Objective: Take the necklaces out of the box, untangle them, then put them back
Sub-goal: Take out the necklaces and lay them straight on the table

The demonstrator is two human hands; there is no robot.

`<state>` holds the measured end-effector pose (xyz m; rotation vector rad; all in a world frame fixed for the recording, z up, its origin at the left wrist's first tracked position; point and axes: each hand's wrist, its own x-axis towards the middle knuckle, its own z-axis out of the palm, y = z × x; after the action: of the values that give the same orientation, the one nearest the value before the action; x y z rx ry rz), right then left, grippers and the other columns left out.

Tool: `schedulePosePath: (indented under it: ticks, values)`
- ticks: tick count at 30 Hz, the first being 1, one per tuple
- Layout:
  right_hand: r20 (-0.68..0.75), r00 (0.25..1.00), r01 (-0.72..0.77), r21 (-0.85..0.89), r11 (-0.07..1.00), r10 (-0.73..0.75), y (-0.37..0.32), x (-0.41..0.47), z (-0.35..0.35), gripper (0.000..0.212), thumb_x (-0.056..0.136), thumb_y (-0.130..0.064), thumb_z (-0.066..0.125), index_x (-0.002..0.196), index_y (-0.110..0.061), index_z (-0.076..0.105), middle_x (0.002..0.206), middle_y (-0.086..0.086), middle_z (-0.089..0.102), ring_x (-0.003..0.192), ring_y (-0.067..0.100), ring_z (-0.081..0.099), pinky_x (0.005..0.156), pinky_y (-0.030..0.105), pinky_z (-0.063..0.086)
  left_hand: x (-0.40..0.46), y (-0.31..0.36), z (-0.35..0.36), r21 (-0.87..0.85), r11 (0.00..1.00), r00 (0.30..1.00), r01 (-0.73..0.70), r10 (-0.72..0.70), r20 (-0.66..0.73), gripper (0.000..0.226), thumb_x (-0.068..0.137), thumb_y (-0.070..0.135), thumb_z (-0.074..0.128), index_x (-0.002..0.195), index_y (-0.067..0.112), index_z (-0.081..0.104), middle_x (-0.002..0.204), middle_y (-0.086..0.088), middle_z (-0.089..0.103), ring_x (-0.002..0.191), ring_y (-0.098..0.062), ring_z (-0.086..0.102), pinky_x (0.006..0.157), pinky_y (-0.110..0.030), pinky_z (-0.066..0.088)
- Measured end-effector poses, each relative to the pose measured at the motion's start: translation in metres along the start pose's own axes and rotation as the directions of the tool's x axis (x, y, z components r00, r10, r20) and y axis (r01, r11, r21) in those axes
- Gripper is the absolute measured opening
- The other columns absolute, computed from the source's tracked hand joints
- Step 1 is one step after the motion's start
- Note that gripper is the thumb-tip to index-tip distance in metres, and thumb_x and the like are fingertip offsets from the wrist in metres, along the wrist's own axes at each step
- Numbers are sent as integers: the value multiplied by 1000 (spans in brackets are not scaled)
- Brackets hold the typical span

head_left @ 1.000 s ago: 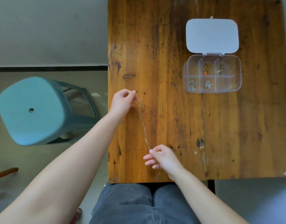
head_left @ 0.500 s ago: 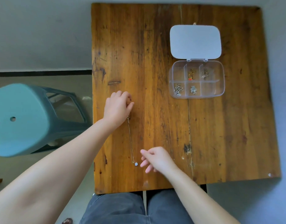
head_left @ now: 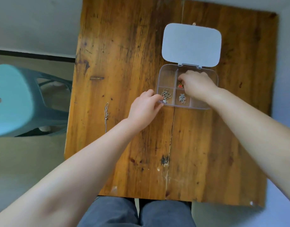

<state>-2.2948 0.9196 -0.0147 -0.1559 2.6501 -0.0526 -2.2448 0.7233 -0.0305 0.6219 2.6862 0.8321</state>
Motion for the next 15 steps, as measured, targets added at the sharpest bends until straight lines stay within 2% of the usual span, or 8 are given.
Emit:
schedulePosePath:
  ticks: [3, 7, 10, 13, 14, 15]
  values:
    - [42, 995, 97, -50, 994, -95, 2, 1, 2, 26, 87, -7, 44, 108, -9, 59, 103, 14, 60, 89, 33, 56, 79, 41, 35, -2, 2, 2, 18, 1000, 999, 25, -24, -37, 20, 90, 22, 59, 107, 13, 65, 90, -6, 62, 85, -25, 56, 58, -30, 34]
    - [119, 989, 86, 52, 995, -92, 5, 4, 0, 26, 91, -29, 48, 107, -11, 58, 102, 11, 58, 91, 30, 56, 82, 44, 41, -5, 6, 3, 15, 999, 998, 41, -40, -56, 21, 90, 23, 59, 108, 15, 65, 90, -5, 66, 84, -23, 55, 60, -30, 37]
    - [32, 997, 64, 219, 974, -73, 7, -1, -3, 21, 91, -32, 56, 102, -15, 61, 102, 7, 61, 90, 24, 57, 84, 44, 48, -4, 9, 3, 14, 998, 997, 63, -63, -43, 20, 90, 23, 59, 108, 15, 65, 87, -3, 62, 85, -23, 54, 61, -29, 36]
    - [-109, 993, 94, 485, 869, -47, 7, -22, -14, 14, 92, -25, 56, 100, -17, 64, 93, 2, 67, 83, 16, 60, 75, 32, 51, -3, 13, -2, 36, 995, 995, 95, -94, -40, 28, 88, 21, 59, 115, 15, 60, 91, -3, 48, 90, -27, 51, 66, -35, 39]
    - [-110, 993, 102, 611, 785, -44, 6, -31, -21, 12, 92, -23, 56, 99, -19, 64, 85, -1, 68, 77, 13, 62, 71, 28, 52, -1, 17, -5, 18, 995, 993, 98, -96, -62, 36, 87, 20, 59, 122, 15, 56, 96, -6, 49, 94, -28, 50, 71, -37, 43]
    - [-84, 995, 103, 751, 653, -61, 4, -40, -29, 10, 92, -20, 56, 97, -19, 64, 76, -3, 69, 69, 10, 64, 66, 24, 53, 2, 21, -10, -50, 994, 991, 101, -104, -78, 44, 86, 19, 60, 129, 16, 50, 105, -9, 51, 100, -27, 49, 79, -38, 45]
